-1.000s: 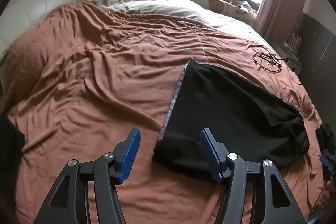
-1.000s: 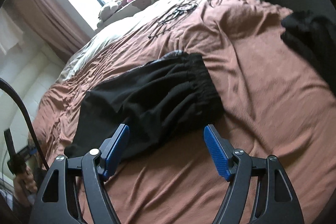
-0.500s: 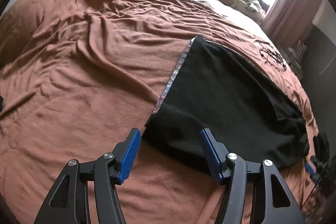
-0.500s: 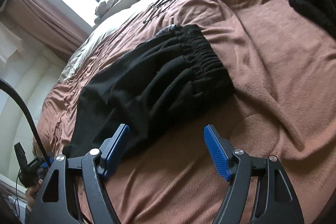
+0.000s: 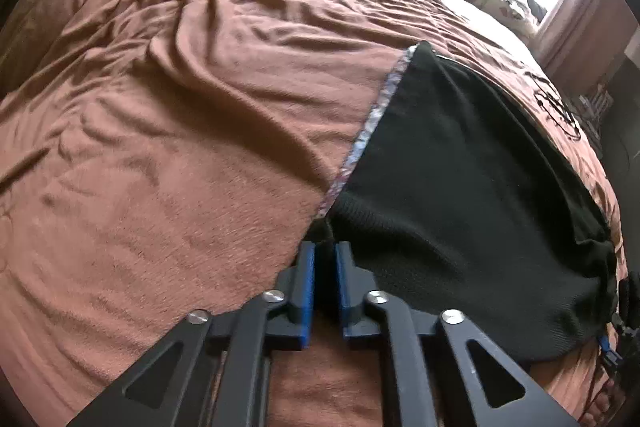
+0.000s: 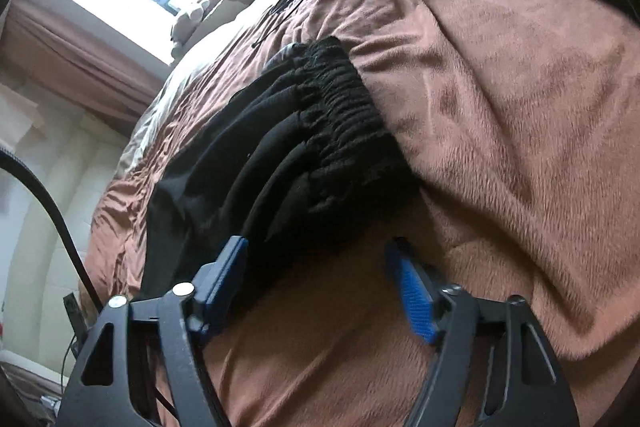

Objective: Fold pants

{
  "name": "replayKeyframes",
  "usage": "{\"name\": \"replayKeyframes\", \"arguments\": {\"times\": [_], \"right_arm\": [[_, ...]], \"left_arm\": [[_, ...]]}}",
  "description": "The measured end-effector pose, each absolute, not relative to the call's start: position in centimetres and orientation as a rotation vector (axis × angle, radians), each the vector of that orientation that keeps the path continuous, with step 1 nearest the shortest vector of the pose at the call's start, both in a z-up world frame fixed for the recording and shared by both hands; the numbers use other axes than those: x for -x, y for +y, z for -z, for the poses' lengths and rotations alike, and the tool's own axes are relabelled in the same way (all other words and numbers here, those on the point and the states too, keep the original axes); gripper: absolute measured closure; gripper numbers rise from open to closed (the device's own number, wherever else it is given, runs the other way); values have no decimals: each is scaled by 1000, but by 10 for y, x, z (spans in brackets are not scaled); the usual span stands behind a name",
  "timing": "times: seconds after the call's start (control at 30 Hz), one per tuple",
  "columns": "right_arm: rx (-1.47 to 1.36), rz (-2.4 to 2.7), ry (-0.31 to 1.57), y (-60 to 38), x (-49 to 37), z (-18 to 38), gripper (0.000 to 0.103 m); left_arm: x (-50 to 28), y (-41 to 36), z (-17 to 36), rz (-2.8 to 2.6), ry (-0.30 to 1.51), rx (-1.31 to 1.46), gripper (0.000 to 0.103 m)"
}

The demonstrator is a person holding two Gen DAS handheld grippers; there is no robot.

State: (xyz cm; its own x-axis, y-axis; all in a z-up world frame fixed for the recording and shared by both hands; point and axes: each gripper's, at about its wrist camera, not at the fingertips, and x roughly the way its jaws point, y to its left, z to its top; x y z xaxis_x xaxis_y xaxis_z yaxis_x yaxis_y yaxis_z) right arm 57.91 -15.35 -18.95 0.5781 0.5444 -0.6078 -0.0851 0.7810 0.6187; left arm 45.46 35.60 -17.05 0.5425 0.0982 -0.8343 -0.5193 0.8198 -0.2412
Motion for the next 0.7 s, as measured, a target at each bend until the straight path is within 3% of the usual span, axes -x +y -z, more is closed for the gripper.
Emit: {"name": "replayKeyframes", "arguments": {"times": [0.03, 0.13, 0.17, 0.23, 0.3, 0.33, 0.37, 0.53, 0.7], "right_arm": [[-569, -383, 885, -154, -580, 191, 55], [-577, -380, 888, -156, -582, 194, 78], [-588, -378, 884, -158, -582, 195, 80], [-585, -362, 870, -160, -579, 192, 80], [-576, -353, 861, -159, -577, 190, 80], [-574, -350, 864, -159, -575, 189, 80], [-576, -349, 866, -159, -573, 189, 80], [-586, -358, 872, -160, -568, 187, 69], [-684, -411, 888, -168, -572, 197, 69]], "left_arm": [[-452, 358, 171, -389, 932, 508, 96], [-444, 363, 170, -389, 930, 541, 96], [-441, 365, 169, -388, 932, 561, 96], [-436, 367, 167, -376, 933, 600, 91], [-431, 367, 166, -356, 930, 635, 75], [-427, 368, 166, -338, 920, 666, 56], [-426, 368, 166, -328, 911, 687, 44], [-422, 369, 172, -271, 885, 818, 43], [-423, 370, 189, -223, 879, 982, 43]]}}
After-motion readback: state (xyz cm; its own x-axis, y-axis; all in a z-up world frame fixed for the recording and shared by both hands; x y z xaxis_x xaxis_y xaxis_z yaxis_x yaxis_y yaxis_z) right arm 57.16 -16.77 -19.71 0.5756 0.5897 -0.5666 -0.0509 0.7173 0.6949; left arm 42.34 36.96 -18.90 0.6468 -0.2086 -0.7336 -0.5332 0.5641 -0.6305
